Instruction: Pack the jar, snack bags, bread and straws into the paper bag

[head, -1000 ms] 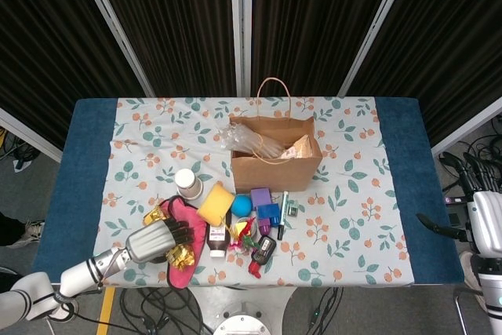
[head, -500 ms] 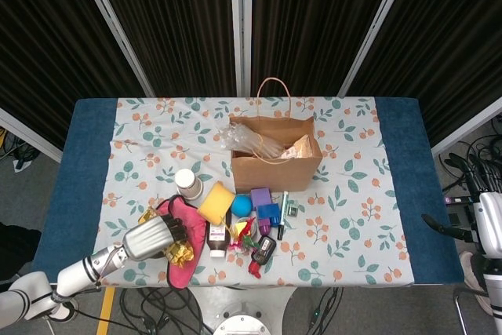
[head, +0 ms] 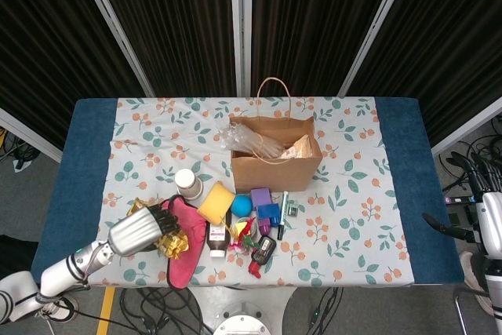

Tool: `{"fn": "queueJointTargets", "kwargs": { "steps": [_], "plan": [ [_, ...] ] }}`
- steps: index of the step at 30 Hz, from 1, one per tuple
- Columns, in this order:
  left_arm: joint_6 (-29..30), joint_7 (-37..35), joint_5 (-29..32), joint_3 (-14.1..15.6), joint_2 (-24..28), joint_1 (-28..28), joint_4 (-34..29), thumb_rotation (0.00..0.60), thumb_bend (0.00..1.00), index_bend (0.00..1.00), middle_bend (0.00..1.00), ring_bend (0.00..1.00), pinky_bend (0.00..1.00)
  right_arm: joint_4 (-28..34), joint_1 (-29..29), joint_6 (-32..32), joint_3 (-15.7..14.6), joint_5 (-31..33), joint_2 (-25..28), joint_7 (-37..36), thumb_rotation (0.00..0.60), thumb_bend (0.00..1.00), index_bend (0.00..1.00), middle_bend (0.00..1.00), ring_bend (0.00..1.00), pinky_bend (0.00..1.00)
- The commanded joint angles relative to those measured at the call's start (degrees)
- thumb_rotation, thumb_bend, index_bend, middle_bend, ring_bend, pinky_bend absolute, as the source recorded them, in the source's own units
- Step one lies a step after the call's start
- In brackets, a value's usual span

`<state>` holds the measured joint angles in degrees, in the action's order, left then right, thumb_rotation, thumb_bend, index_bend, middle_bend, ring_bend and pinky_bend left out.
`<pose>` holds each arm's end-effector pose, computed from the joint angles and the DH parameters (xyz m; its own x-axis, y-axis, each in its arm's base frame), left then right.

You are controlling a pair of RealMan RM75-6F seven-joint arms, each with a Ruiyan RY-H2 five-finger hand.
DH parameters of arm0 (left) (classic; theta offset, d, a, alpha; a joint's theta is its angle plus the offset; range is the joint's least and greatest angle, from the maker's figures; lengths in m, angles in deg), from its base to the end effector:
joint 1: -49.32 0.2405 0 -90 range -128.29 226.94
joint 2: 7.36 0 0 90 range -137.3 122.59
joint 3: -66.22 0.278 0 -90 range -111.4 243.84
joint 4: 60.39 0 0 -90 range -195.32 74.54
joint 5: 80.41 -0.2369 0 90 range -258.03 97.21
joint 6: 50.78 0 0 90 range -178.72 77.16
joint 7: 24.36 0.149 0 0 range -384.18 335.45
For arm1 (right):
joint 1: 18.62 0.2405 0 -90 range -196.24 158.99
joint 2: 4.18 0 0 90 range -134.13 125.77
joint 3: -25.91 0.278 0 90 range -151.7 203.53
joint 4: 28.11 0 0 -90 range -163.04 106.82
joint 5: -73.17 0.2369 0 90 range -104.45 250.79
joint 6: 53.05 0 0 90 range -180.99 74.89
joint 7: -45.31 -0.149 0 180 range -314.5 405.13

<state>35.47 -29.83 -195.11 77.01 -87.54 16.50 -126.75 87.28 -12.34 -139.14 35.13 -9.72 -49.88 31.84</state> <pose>-0.2575 0.2681 0.0273 0.5610 -0.0381 0.8269 0.4452 -0.8283 -0.3402 -0.2562 -0.2119 0.2259 0.0751 0.0963 0.9925 -0.9938 -0.0746 0.0824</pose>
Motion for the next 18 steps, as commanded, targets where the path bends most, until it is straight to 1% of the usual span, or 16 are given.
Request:
{"fn": "queueJointTargets", "kwargs": {
  "steps": [1,4,7,8,10,11,14,18],
  "plan": [
    [1.6,3.7,0.9,-1.6,6.1,0.0,-5.3,0.600,0.33,0.61,0.64,0.49,0.60,0.2,-0.2,-0.5,-0.1,-0.8,-0.1,-0.3,0.600,0.00,0.10,0.18,0.01,0.00],
    [1.9,4.9,3.4,-4.2,11.2,-0.4,-9.0,0.600,0.33,0.61,0.64,0.49,0.60,0.2,-0.7,-1.6,-0.3,-2.3,-0.3,-1.1,0.600,0.00,0.10,0.18,0.01,0.00],
    [2.5,4.9,7.1,-7.9,16.1,-1.2,-12.8,0.600,0.33,0.61,0.64,0.50,0.61,-0.2,-0.9,-2.4,-0.4,-3.5,-0.8,-2.0,0.600,0.00,0.10,0.18,0.01,0.00],
    [1.9,4.1,9.2,-10.2,17.8,-2.3,-14.2,0.600,0.33,0.61,0.64,0.50,0.61,-0.3,-1.0,-2.5,-0.5,-3.8,-1.0,-2.4,0.600,0.00,0.10,0.18,0.01,0.00],
    [1.6,3.5,11.7,-13.1,20.1,-3.3,-16.7,0.600,0.33,0.61,0.64,0.50,0.61,-0.5,-0.9,-2.4,-0.5,-3.9,-1.1,-2.8,0.600,0.00,0.10,0.18,0.01,0.00],
    [1.7,3.3,13.4,-15.1,21.4,-3.9,-18.5,0.600,0.33,0.61,0.64,0.50,0.61,-0.5,-0.8,-2.3,-0.5,-3.9,-1.1,-3.0,0.600,0.00,0.10,0.18,0.01,0.00],
    [1.2,2.9,18.2,-20.1,23.4,-5.4,-23.6,0.600,0.33,0.61,0.64,0.50,0.61,-0.4,-0.6,-2.2,-0.3,-4.0,-1.1,-3.2,0.600,0.00,0.10,0.18,0.01,0.00],
    [-0.8,2.6,25.1,-26.0,23.5,-7.7,-31.0,0.600,0.33,0.61,0.64,0.50,0.61,-0.6,-0.4,-1.8,-0.3,-3.9,-1.5,-3.1,0.600,0.00,0.10,0.18,0.01,0.00]
  ]
}}
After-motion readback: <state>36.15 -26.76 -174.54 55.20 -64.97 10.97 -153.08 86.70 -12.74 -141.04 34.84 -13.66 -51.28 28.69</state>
